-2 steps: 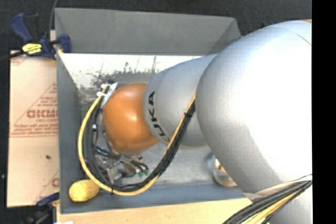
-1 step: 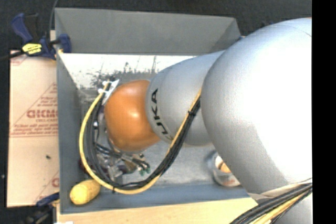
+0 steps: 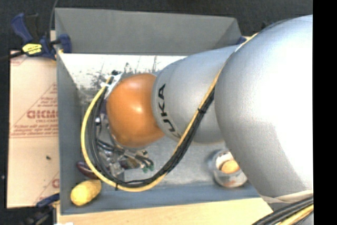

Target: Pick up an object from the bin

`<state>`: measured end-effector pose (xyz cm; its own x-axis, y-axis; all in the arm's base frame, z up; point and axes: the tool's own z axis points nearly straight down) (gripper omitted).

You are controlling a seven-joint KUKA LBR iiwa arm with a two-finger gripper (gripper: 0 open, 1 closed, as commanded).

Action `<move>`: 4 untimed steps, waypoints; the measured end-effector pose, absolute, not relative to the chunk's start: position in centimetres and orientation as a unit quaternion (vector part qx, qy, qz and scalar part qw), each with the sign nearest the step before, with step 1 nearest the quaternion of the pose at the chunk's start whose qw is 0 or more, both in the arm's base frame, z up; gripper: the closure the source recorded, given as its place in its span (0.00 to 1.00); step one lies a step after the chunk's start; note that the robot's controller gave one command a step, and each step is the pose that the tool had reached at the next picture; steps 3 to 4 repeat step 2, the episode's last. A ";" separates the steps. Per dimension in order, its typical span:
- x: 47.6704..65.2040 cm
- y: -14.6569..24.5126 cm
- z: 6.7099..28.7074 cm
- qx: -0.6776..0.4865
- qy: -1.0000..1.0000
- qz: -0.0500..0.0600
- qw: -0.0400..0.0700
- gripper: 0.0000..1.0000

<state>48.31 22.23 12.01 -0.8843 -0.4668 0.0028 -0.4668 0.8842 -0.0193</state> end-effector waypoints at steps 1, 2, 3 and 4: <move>48.4 22.4 15.0 -0.241 0.971 -0.009 0.004 1.00; 48.4 22.3 17.2 -0.240 0.971 -0.009 0.003 1.00; 48.4 22.3 17.2 -0.240 0.971 -0.009 0.003 1.00; 48.4 22.3 17.2 -0.240 0.971 -0.009 0.003 1.00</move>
Offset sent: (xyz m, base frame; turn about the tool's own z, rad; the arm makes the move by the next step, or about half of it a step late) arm 0.0009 0.0010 0.0702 -0.0005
